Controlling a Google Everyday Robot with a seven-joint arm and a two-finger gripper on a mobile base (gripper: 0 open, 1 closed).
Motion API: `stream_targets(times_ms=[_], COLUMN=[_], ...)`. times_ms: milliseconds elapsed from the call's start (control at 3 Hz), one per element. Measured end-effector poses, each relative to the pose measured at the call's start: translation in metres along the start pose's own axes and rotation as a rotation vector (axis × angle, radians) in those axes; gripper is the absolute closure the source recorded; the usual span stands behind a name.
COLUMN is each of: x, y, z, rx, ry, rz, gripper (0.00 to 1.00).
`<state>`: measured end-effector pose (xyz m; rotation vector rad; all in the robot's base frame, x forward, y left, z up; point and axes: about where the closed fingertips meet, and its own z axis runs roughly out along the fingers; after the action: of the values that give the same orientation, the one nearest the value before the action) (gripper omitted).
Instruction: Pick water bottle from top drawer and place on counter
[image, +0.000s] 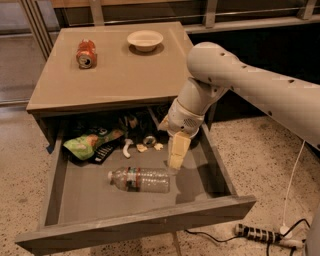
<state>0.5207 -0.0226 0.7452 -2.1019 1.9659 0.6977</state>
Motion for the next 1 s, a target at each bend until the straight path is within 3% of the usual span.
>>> stream_targets(times_ms=[667,1000], x=[-0.016,-0.016], y=[0.018,0.018], z=[0.047,0.047], rx=[-0.08,-0.08], ry=[-0.017,-0.017], rz=[-0.052,-0.052], gripper=[0.0,0.0])
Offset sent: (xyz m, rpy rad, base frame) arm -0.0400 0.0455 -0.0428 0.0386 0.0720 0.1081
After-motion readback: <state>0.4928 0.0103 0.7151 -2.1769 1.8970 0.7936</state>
